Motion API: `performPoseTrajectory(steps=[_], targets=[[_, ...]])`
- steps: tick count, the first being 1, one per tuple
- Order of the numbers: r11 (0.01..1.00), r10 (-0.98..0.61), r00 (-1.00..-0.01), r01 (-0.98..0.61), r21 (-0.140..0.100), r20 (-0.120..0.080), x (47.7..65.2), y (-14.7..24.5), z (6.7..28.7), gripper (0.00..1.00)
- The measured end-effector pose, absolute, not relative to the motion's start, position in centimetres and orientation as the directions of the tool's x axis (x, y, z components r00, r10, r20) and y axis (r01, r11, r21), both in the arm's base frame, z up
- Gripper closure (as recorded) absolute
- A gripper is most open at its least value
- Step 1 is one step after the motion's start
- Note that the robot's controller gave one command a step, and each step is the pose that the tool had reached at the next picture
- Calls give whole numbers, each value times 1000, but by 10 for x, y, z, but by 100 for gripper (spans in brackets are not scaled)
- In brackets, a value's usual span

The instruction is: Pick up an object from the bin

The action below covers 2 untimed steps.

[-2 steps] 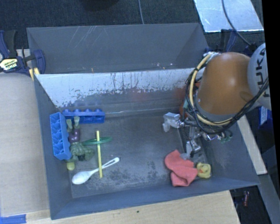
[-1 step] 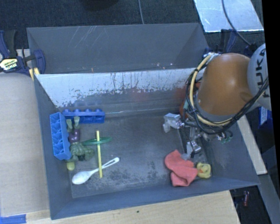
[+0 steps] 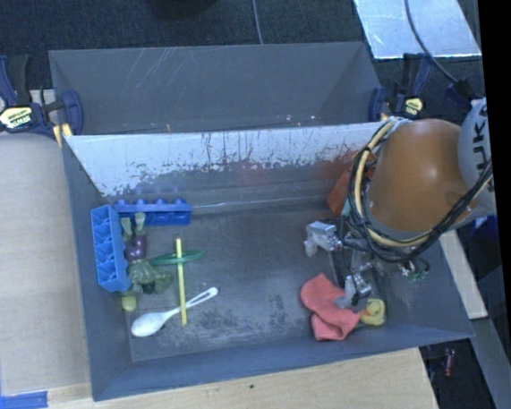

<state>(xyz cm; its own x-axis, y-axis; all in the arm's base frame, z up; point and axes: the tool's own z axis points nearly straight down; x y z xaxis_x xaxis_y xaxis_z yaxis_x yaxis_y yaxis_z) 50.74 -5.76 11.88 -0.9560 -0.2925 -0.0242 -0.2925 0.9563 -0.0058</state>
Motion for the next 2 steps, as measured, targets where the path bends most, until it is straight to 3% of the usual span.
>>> performPoseTrajectory(steps=[1, 2], targets=[[980, -198, -980, -198, -5, -28, 508, -50, 124, 0], [1000, 7, -1000, 7, 0, -24, 490, -52, 105, 0]])
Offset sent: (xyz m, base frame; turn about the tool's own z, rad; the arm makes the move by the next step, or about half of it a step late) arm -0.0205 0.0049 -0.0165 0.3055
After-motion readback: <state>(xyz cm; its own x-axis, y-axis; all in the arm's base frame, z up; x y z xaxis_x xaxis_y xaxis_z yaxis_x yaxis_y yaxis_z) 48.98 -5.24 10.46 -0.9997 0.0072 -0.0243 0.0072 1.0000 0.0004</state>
